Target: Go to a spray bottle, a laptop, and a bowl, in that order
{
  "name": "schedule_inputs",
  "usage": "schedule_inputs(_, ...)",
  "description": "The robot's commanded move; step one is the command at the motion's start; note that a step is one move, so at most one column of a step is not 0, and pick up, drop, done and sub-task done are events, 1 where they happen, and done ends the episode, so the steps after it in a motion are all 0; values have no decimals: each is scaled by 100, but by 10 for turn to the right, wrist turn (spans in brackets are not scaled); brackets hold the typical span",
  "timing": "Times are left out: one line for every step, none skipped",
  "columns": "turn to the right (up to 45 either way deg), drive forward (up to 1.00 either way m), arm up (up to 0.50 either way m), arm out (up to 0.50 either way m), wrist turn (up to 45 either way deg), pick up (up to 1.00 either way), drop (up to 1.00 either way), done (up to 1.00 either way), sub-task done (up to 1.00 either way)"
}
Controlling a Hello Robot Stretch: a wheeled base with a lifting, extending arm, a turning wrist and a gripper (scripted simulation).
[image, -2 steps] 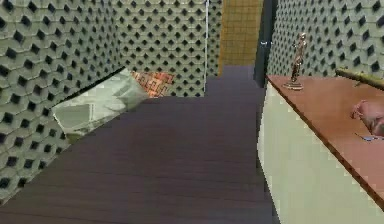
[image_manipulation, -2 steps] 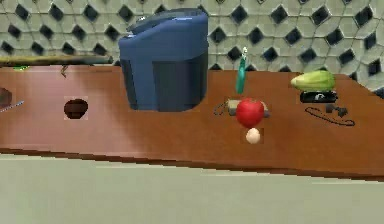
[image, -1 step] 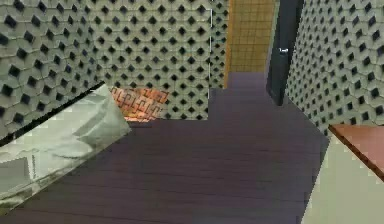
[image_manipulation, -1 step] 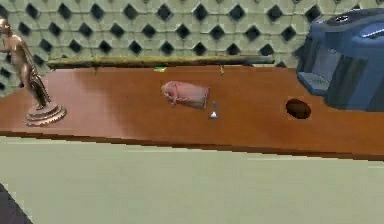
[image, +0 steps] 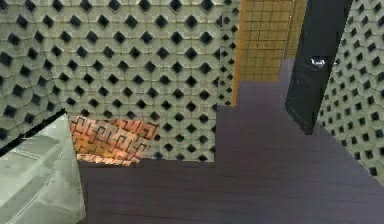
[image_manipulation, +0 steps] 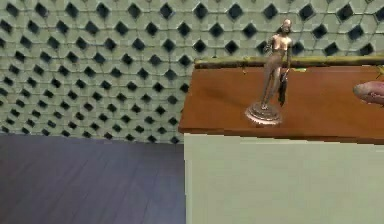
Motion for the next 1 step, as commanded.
schedule_inputs(240,0,0,0,0,0,0,0,0)
